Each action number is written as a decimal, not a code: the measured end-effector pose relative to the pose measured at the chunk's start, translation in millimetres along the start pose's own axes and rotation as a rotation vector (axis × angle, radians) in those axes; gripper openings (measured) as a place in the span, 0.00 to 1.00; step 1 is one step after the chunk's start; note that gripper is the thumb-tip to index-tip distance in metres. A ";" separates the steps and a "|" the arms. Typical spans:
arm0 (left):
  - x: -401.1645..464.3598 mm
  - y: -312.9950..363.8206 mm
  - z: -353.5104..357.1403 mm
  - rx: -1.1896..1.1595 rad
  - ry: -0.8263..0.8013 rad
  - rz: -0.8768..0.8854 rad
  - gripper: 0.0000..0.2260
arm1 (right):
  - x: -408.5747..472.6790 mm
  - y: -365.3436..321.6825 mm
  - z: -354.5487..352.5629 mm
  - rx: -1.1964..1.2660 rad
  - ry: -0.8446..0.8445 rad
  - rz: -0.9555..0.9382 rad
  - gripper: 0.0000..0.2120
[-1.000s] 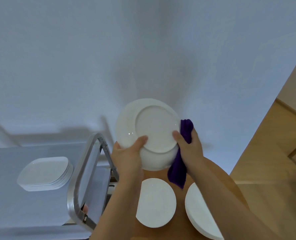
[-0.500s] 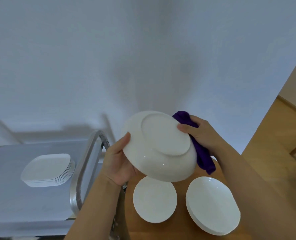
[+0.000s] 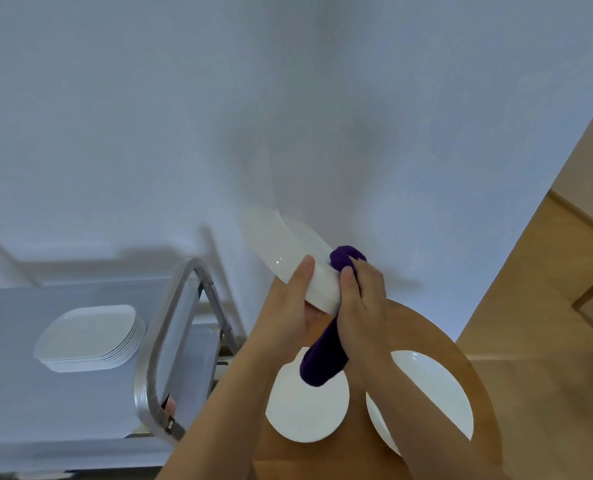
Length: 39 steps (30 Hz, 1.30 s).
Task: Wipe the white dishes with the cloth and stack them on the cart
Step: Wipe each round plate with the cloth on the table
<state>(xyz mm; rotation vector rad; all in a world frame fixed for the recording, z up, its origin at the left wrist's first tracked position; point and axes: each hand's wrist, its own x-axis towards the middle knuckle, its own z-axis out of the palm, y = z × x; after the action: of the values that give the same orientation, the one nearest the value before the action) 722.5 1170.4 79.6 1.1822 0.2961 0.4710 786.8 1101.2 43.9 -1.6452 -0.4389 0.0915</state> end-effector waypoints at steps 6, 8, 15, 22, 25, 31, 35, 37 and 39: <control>-5.2 -14.1 0.5 0.347 -0.087 0.092 0.16 | -2.5 -28.8 -2.7 0.071 -0.140 -0.174 0.15; -7.8 -15.9 -1.6 0.403 -0.128 0.068 0.14 | 8.5 -37.3 -7.9 0.144 -0.228 -0.036 0.11; -16.0 -17.5 -8.7 0.855 -0.255 0.043 0.18 | 49.9 -54.5 -24.4 0.209 -0.432 0.322 0.19; -4.8 0.1 -24.0 1.570 -0.452 0.028 0.23 | 54.3 -34.5 -28.6 0.512 -0.535 0.648 0.40; -3.8 -5.7 -29.8 1.760 -0.506 0.106 0.26 | 53.8 -20.4 -35.9 0.533 -0.525 0.659 0.34; 1.0 2.0 -53.1 1.546 -0.210 0.053 0.41 | 49.8 8.1 -49.0 0.695 -0.303 0.652 0.18; 11.3 3.8 -59.3 0.762 0.405 -0.019 0.42 | 41.2 26.0 -50.5 0.828 -0.243 0.665 0.16; 16.1 0.2 -61.6 0.113 0.363 -0.315 0.30 | 38.0 31.4 -49.5 0.815 -0.257 0.672 0.18; 13.4 -3.7 -65.3 -0.269 0.233 -0.452 0.21 | 37.3 35.3 -50.5 0.744 -0.275 0.701 0.18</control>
<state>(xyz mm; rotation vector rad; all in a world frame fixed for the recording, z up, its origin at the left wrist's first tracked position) 704.9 1229.2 53.1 0.7668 0.6630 0.2397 845.1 1064.2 23.5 -0.9762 0.0079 0.9037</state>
